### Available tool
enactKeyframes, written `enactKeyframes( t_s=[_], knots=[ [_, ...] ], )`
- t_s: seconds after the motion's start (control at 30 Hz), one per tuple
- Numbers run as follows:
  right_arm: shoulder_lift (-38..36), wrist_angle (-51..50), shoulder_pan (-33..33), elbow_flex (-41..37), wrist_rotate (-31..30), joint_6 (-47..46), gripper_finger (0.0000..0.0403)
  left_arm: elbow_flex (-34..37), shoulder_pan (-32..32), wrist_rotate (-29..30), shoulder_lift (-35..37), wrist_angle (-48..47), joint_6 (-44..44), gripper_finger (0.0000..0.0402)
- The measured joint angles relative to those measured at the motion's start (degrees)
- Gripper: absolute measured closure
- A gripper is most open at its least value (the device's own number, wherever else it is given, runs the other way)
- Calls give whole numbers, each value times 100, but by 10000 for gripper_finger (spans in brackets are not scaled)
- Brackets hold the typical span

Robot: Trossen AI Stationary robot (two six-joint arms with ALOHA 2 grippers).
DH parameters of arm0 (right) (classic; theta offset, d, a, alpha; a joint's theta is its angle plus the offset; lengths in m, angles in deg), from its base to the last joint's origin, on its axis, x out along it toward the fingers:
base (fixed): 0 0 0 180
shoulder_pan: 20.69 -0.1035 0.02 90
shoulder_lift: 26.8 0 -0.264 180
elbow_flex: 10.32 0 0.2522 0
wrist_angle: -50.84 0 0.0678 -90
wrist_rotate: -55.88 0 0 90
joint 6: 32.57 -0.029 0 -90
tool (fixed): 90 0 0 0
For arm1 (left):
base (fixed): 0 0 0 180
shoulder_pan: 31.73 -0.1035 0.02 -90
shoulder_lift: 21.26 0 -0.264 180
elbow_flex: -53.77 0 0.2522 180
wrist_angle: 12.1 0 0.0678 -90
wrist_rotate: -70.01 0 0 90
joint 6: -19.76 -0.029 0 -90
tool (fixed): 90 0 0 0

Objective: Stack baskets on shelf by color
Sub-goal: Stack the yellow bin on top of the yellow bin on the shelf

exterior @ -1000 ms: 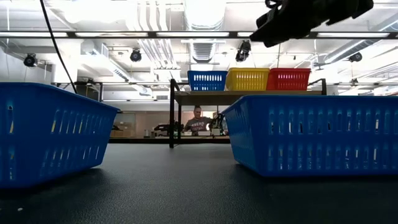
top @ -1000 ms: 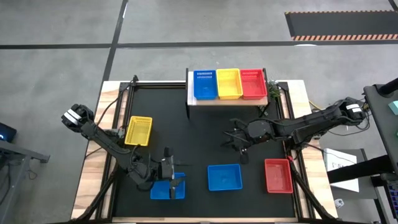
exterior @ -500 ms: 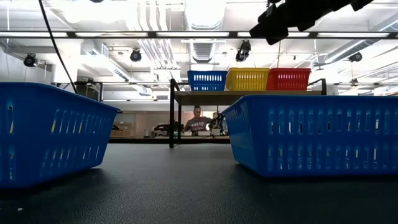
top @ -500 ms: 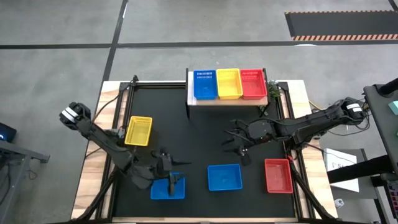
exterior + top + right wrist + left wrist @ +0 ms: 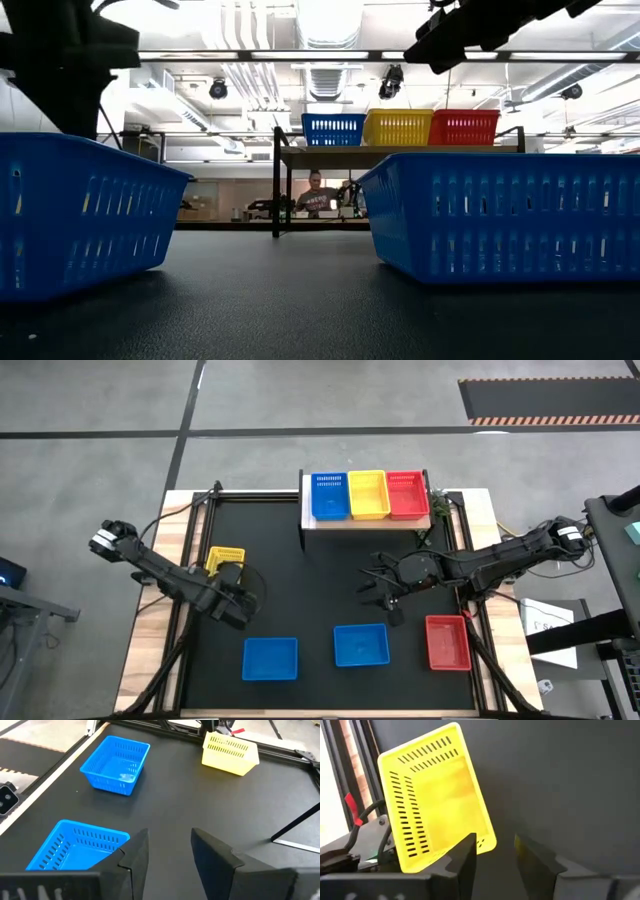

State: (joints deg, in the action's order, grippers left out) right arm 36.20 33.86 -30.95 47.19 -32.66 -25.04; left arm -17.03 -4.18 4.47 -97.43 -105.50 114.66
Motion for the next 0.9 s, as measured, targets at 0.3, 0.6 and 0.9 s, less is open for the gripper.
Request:
enactKeyframes(
  t_s=[0.3,0.6,0.9],
  knots=[
    [-13,-120,0,0,-5,-48,263,424,-107,-228,31,469,204,288],
    [-13,-165,0,0,-5,-54,263,1176,-413,-287,42,1268,223,208],
    [-13,-206,0,0,-5,-107,268,1828,-690,61,29,2194,202,165]
  ],
)
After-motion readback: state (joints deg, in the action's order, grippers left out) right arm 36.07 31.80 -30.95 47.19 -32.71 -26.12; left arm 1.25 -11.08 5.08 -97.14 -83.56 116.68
